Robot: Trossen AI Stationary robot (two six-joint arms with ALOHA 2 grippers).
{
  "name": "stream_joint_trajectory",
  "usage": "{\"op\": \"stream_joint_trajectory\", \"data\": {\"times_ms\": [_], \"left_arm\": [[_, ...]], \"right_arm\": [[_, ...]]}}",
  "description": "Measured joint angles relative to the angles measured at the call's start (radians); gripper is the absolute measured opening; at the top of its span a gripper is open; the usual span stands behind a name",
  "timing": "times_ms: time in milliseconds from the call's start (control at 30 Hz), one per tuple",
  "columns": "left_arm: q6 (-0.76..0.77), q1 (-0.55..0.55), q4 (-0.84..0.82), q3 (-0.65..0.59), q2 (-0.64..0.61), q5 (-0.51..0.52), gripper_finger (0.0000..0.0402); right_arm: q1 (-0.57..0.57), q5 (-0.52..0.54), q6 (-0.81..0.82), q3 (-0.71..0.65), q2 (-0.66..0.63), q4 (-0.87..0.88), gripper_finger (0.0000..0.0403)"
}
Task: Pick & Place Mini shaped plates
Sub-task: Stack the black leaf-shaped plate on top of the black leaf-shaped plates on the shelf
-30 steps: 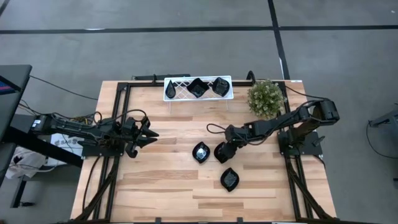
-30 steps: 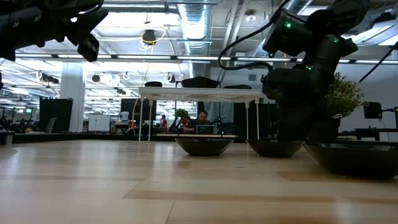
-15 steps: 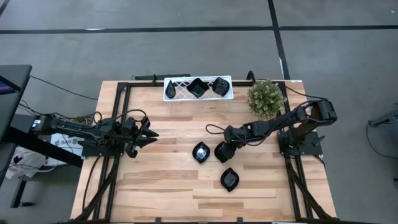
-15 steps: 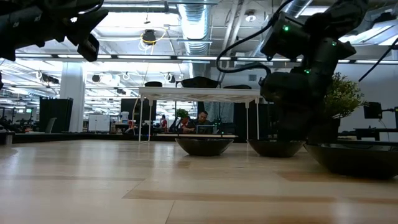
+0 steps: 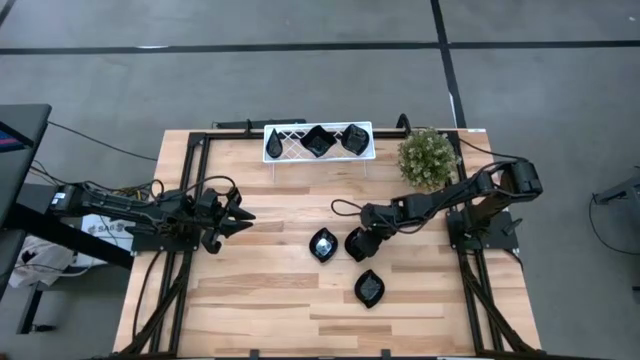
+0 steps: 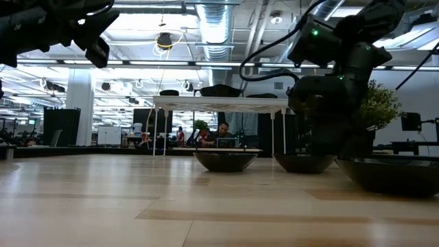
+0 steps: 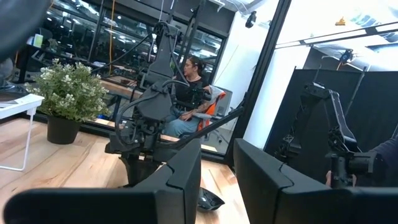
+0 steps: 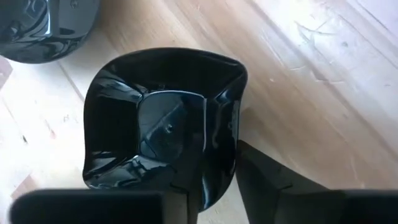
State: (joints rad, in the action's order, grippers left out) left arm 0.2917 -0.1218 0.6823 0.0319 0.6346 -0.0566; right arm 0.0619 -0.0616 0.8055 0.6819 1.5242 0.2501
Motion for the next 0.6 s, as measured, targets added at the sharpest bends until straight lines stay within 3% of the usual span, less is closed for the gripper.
{"op": "stream_joint_trajectory", "data": {"times_ms": [433, 600], "left_arm": [[0.000, 0.000, 0.000, 0.000, 0.000, 0.000, 0.0097], [0.000, 0.000, 0.000, 0.000, 0.000, 0.000, 0.0097]], "right_arm": [[-0.005, -0.034, -0.002, 0.001, -0.010, -0.008, 0.0007], [-0.005, -0.045, -0.002, 0.001, -0.030, 0.007, 0.0008]]}}
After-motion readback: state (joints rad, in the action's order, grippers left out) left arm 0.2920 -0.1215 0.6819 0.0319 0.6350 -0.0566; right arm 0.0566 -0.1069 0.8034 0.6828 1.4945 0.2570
